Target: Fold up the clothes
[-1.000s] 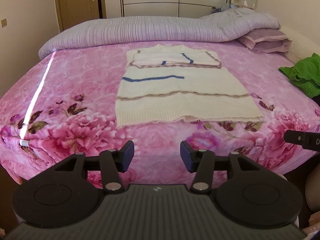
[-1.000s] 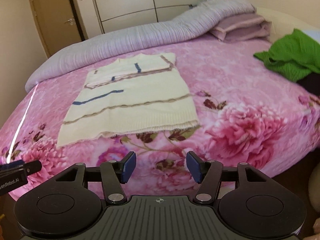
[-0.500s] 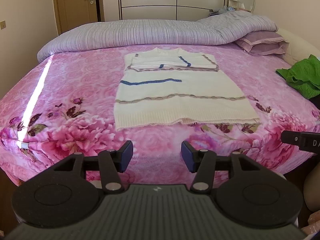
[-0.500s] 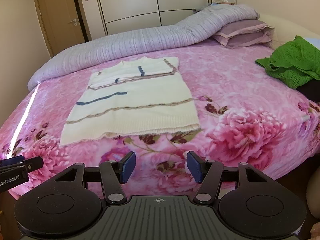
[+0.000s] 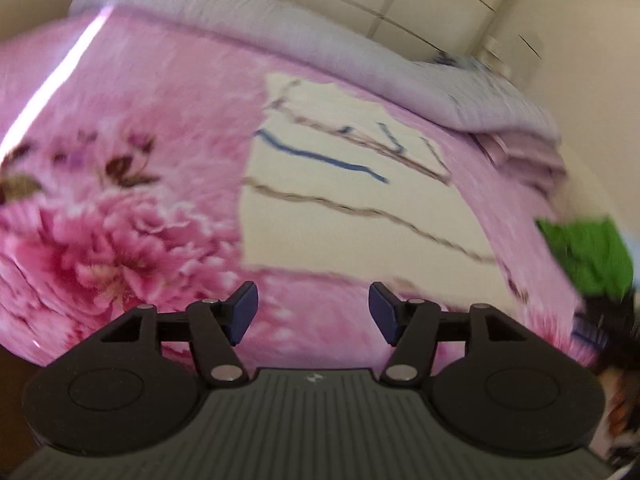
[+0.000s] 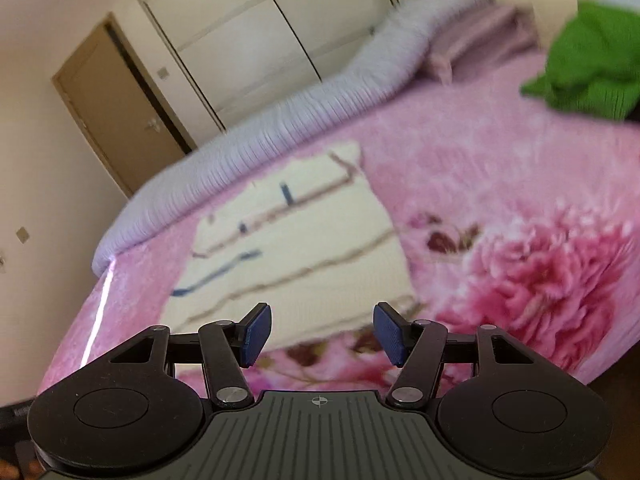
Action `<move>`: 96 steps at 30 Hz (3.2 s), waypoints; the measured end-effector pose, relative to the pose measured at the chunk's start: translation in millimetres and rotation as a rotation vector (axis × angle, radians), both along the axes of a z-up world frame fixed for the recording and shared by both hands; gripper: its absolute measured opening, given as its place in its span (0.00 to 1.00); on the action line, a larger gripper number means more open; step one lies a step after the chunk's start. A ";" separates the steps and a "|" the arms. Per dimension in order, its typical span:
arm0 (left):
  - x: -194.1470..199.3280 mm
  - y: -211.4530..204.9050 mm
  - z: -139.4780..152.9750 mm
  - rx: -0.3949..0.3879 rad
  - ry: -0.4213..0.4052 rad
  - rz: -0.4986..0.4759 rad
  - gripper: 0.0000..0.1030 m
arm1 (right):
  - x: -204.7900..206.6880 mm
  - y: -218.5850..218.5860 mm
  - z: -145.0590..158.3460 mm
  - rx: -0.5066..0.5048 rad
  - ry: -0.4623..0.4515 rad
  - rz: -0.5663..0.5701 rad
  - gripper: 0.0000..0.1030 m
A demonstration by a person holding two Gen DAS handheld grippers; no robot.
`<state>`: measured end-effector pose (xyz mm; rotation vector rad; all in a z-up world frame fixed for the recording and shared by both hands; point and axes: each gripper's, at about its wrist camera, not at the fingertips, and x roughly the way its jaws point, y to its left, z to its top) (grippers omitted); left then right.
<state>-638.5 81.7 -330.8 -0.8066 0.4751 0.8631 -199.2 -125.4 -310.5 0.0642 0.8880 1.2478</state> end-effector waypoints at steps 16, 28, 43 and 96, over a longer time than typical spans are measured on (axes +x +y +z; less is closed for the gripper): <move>10.6 130.0 -78.8 -0.226 -0.148 0.010 0.47 | 126.8 90.6 -85.1 -0.145 0.374 0.049 0.58; 29.1 165.0 -105.8 -0.340 -0.324 -0.047 0.30 | 143.3 127.4 -106.6 -0.088 0.505 0.136 0.42; 22.3 151.9 -79.8 -0.214 -0.244 -0.095 0.04 | 144.8 126.8 -95.0 -0.085 0.483 0.149 0.05; 34.5 312.8 -77.6 -0.241 -0.254 -0.049 0.18 | 218.2 231.2 -52.0 -0.039 0.358 0.139 0.49</move>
